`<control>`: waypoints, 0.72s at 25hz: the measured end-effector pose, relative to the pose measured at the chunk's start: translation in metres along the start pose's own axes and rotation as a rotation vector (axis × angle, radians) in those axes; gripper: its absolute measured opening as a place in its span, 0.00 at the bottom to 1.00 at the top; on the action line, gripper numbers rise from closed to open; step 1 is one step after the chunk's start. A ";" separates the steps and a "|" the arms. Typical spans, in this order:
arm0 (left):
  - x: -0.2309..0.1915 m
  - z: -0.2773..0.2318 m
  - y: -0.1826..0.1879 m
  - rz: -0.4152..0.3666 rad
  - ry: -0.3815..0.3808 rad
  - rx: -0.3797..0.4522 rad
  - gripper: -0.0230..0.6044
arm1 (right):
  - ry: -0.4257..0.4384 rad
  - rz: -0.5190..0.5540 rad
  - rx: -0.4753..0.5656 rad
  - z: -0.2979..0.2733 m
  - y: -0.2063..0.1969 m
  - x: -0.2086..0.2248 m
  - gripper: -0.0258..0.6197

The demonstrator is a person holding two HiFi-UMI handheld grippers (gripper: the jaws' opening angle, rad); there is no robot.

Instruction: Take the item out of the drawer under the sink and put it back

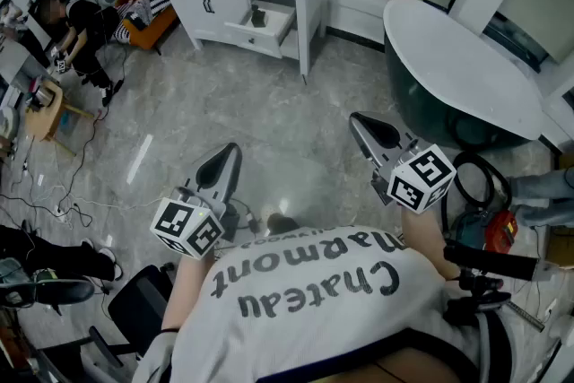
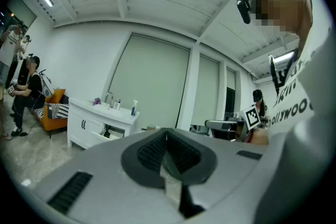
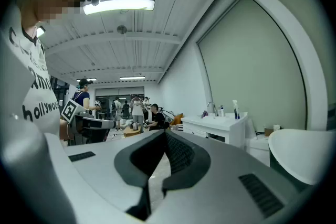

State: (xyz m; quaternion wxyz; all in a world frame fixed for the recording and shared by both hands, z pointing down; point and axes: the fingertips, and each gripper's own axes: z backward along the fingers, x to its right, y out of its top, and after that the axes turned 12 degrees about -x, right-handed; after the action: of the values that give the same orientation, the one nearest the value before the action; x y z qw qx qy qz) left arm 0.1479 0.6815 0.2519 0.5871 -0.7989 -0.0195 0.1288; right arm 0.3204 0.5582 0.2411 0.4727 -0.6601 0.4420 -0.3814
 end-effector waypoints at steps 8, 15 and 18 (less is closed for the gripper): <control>-0.006 0.007 0.006 0.022 0.031 0.032 0.05 | -0.011 0.002 -0.001 0.000 0.002 0.000 0.06; -0.013 0.026 -0.001 0.052 0.090 0.053 0.05 | -0.006 -0.031 0.041 0.009 0.007 -0.006 0.06; -0.016 0.029 -0.009 0.059 0.118 0.039 0.05 | -0.010 -0.043 0.050 0.009 0.004 -0.002 0.06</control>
State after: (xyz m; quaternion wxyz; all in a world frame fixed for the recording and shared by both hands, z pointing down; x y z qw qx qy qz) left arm 0.1269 0.7083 0.2549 0.5986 -0.7938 0.0413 0.0994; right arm 0.3269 0.5620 0.2352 0.4830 -0.6593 0.4157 -0.3990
